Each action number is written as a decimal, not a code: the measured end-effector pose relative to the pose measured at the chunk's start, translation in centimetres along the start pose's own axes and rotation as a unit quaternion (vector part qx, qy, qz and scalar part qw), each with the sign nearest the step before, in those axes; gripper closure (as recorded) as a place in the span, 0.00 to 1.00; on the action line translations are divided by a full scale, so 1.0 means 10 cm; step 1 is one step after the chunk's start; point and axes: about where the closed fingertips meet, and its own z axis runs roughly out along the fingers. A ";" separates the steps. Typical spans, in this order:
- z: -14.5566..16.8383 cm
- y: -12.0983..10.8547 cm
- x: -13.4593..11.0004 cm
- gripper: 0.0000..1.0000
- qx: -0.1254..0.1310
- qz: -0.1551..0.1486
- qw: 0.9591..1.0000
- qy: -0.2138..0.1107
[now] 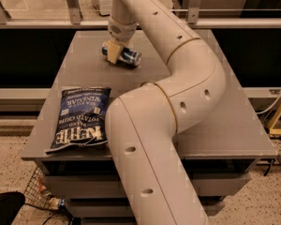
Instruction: Knock redbull can over
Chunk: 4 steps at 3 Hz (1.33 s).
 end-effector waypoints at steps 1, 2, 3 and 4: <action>0.00 0.00 0.00 0.62 0.000 0.000 1.000 0.000; 0.03 -0.01 -0.02 0.38 0.001 0.000 1.000 -0.002; 0.00 -0.01 -0.03 0.15 0.001 0.000 1.000 -0.002; -0.01 0.00 -0.03 0.00 0.001 0.000 1.000 -0.002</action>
Offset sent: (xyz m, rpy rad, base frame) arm -0.0002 0.0001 0.0000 0.0000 -0.0001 0.0001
